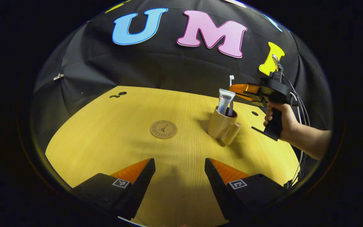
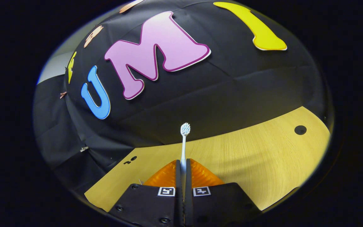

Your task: Put the toothbrush and toothpaste on the desktop into the cup, then pick up the cup and place it on the coaster on the desktop.

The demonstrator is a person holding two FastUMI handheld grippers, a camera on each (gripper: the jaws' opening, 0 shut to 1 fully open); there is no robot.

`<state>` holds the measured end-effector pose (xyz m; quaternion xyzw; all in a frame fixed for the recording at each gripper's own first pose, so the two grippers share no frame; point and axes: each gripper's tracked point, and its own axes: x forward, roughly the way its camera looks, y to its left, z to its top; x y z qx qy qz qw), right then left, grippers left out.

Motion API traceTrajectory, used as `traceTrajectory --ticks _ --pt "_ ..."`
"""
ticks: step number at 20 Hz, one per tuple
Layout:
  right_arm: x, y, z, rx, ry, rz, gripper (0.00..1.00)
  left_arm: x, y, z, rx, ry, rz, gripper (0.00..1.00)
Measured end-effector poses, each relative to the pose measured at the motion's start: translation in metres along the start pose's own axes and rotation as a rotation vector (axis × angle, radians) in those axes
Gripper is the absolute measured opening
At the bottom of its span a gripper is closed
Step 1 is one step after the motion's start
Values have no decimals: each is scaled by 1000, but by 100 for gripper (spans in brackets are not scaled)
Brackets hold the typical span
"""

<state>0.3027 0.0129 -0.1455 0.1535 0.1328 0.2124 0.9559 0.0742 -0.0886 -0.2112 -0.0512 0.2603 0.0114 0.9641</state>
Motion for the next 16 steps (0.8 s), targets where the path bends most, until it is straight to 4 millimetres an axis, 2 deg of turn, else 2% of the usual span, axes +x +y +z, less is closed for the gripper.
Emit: traceTrajectory --ticks 4,8,11,13,14,16 --pt "-3 -6 -17 -30 9 -2 6 1 1 -6 -11 18 -8 98" --pt "-10 -1 -19 -75 12 26 7 5 -4 -6 22 20 -28 98" --pt "-22 6 -23 -97 13 47 11 7 -13 -5 30 18 -46 98" --pt "-34 12 -38 -112 57 70 13 9 -17 -5 30 21 -56 98" --pt "-40 16 -47 -128 83 83 26 9 -18 -6 29 22 -60 98" --pt "-55 17 -58 -158 123 79 25 8 -20 -8 28 26 -64 98"
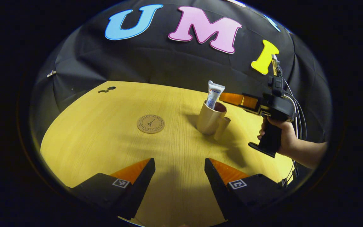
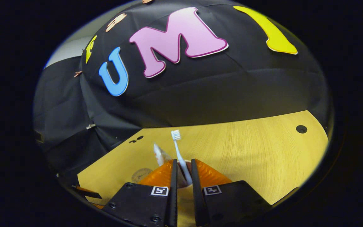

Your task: Put the toothbrush and toothpaste on the desktop into the cup, then pick up the cup and place it on the coaster on the desktop.

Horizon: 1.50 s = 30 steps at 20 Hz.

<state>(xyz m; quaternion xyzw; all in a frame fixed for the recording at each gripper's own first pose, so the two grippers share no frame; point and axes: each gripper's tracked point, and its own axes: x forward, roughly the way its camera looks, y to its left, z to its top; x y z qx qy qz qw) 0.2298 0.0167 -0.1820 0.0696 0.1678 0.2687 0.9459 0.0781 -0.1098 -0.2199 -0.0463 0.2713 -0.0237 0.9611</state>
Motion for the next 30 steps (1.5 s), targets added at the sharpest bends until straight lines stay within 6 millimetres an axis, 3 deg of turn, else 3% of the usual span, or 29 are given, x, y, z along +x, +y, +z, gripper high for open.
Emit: traceTrajectory --ticks 1,4,6,7,8,14,19,24,30 --pt "-6 3 -1 8 10 0 16 -1 0 0 0 2 0 98" --pt "-24 11 2 36 40 -4 88 -5 2 4 3 -4 -2 98" --pt "-33 10 7 36 62 -29 92 -8 5 3 16 -3 6 98" --pt "-37 13 6 41 86 -31 86 -9 8 3 21 -3 12 98" --pt "-40 16 9 42 98 -35 98 -11 10 4 23 -5 17 98" --pt "-41 24 20 21 196 -77 98 -21 29 4 -5 -2 51 98" --pt "-29 20 16 64 316 -134 98 -30 48 8 15 -16 78 98" --pt "-27 10 5 212 440 -239 98 -40 68 8 -10 -25 91 98" --pt "-23 19 -24 220 597 -272 96 -50 92 7 -16 -28 105 98"
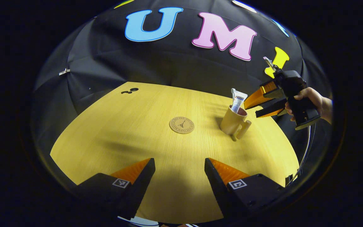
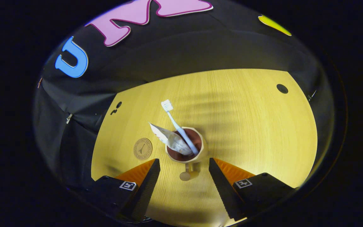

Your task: Put the toothbrush and toothpaste on the desktop into the cup, then pick up the cup and place it on the coaster on the desktop.

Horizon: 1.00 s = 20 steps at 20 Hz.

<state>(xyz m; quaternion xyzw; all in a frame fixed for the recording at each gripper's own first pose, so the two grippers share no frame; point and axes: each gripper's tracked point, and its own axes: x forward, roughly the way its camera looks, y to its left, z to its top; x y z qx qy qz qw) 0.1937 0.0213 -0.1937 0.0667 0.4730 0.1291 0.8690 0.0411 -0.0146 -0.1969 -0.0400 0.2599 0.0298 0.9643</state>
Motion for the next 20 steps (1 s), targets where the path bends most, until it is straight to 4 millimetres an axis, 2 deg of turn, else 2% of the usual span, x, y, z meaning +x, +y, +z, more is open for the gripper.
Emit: traceTrajectory --ticks 5,9,14,16,19,20 --pt "26 3 -27 -52 122 -56 95 -2 17 5 -4 -8 8 98" --pt "47 -6 -29 -44 131 -138 95 -8 28 5 -11 -16 37 98" --pt "67 -14 -48 -59 217 -199 93 -10 28 1 -27 -3 25 98" --pt "69 -13 -52 -63 234 -199 87 -11 28 2 -27 -4 19 98" --pt "75 -14 -56 -64 254 -213 85 -10 27 2 -22 -1 16 98" --pt "76 -15 -58 -63 260 -220 75 -10 27 1 -20 1 14 98"
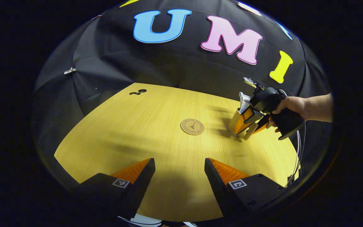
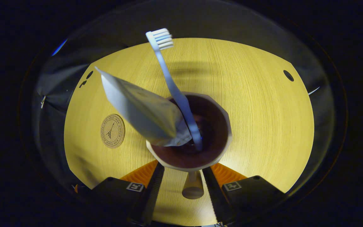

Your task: Put the toothbrush and toothpaste on the desktop into the cup, then pick up the cup and place it on the coaster on the desktop.

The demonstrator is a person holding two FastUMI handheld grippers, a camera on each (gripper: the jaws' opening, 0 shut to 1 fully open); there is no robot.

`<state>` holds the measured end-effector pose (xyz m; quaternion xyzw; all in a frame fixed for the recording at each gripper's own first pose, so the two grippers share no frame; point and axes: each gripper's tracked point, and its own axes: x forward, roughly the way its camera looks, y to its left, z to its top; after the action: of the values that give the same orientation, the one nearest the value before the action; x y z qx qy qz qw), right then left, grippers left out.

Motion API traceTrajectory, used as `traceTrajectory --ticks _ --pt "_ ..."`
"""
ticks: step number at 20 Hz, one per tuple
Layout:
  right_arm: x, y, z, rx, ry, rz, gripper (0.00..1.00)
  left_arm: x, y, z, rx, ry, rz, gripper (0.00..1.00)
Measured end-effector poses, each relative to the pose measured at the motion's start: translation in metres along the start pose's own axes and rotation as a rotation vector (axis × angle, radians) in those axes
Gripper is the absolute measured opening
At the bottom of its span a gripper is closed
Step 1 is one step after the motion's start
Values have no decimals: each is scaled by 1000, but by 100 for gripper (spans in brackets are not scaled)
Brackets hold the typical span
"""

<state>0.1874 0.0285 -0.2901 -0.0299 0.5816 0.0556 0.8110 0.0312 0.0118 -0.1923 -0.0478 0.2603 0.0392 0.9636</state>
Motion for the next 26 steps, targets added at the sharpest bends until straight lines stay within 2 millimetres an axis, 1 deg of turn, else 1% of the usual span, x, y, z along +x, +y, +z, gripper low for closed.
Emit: traceTrajectory --ticks 1,3,4,5,6,8,9,10,11,12,13,14,17,20,23,26 --pt "2 0 1 -1 -1 -6 68 0 -2 0 1 1 -5 98" --pt "2 -1 1 1 4 -9 48 -1 -4 -2 1 4 -14 98" --pt "0 -4 2 2 5 -18 49 -1 -7 -3 1 7 -18 98" --pt "-2 -7 3 2 9 -27 38 -2 -8 -3 3 9 -20 98" --pt "-3 -9 3 -7 10 -29 34 -1 -8 -4 7 11 -21 98" --pt "-1 -9 1 -34 20 -33 33 -1 -11 -3 15 10 -25 98" --pt "-1 -8 0 -48 33 -32 25 -1 -13 -2 18 9 -28 98" --pt "0 -8 -1 -58 35 -33 32 1 -14 -2 21 11 -31 98" --pt "-1 -8 -1 -58 35 -33 24 1 -15 -2 25 11 -31 98" --pt "1 -6 0 -57 22 -34 29 2 -15 -3 27 13 -31 98" --pt "-3 -7 1 -62 4 -39 22 2 -15 -3 28 13 -31 98" --pt "-4 -7 -1 -64 5 -36 29 2 -15 -3 27 12 -30 98" --pt "-12 -2 5 -73 -6 -21 28 0 -15 -3 16 11 -30 98" --pt "-17 11 8 -103 -20 -11 28 2 -14 -4 25 15 -31 98" --pt "-22 25 14 -171 -34 -26 28 1 -13 -2 30 10 -34 98" --pt "-24 50 20 -175 -35 3 28 -3 -11 -2 32 2 -33 98"
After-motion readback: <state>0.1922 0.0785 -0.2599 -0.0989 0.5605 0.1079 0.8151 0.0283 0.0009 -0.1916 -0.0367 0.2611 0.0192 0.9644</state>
